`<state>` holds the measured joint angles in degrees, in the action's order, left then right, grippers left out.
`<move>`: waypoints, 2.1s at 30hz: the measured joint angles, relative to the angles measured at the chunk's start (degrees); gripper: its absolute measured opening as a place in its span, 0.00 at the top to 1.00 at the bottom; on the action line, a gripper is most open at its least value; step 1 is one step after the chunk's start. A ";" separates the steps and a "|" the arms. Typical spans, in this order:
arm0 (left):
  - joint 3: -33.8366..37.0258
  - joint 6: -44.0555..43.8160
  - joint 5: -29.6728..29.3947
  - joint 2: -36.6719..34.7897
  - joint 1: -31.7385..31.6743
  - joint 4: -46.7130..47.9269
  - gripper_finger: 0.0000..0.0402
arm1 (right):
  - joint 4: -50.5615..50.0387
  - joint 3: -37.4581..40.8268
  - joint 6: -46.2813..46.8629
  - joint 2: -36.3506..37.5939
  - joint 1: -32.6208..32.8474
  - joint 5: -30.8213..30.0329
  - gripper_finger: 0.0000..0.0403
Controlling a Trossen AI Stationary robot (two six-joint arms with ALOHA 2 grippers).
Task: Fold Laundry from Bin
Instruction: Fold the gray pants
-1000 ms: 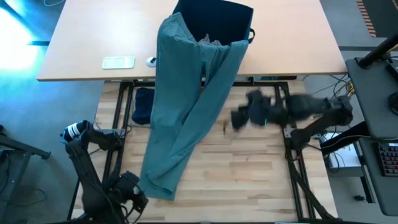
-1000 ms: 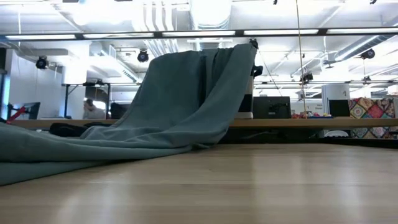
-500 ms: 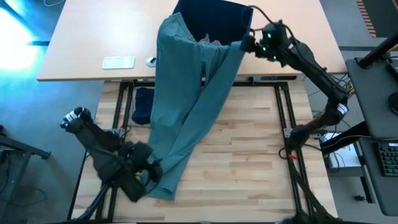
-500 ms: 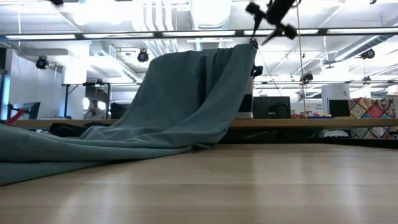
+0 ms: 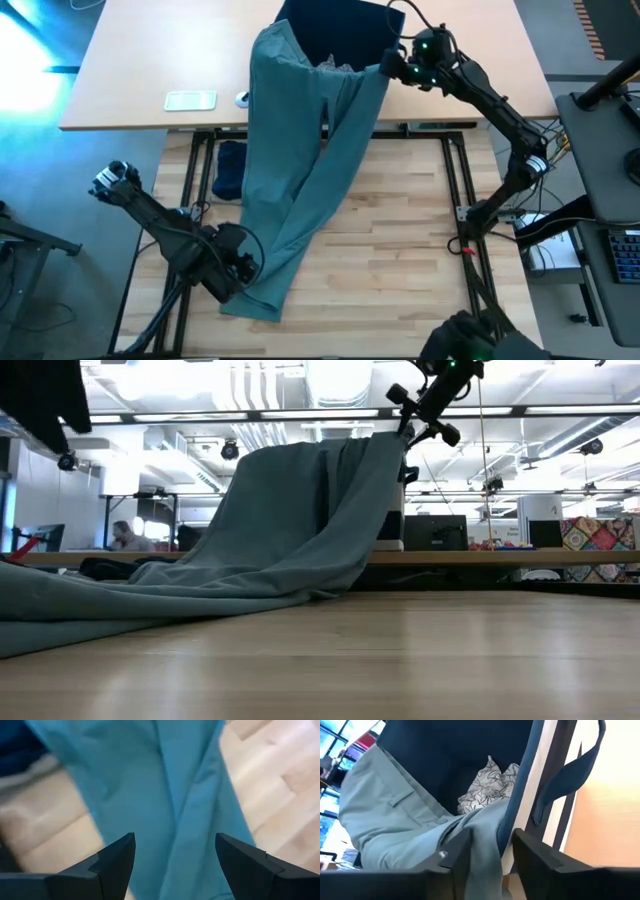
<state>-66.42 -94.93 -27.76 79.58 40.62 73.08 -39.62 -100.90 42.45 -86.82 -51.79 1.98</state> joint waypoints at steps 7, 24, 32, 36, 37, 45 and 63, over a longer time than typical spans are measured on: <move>9.54 5.99 0.88 -1.64 -0.31 -10.22 0.36 | 0.68 0.00 1.47 1.25 0.53 -0.02 0.90; 17.87 21.81 -4.65 -1.03 -1.01 -27.63 0.36 | 5.89 -8.80 1.10 -0.92 4.61 -2.22 0.98; 21.53 30.01 -3.03 2.32 -3.11 -35.25 0.36 | 6.01 -14.33 -0.11 -5.75 7.49 -2.03 0.98; 24.97 29.43 -1.27 2.35 -5.99 -38.43 0.36 | 5.79 -16.26 -1.56 -7.36 8.81 -2.05 0.98; 25.95 30.46 -0.61 2.29 -6.70 -40.29 0.36 | 5.74 -16.61 -1.59 -7.66 9.01 -1.99 0.98; 31.04 34.51 11.92 2.25 -9.60 -47.17 0.43 | 5.63 -17.85 -3.03 -8.77 9.21 -2.04 0.98; 19.52 30.83 16.42 1.72 -8.65 -31.88 0.99 | 5.53 -18.01 -4.01 -8.75 8.07 -1.95 0.98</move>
<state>-46.90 -64.09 -11.33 81.30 31.97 41.20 -34.08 -118.91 38.44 -95.57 -43.72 0.02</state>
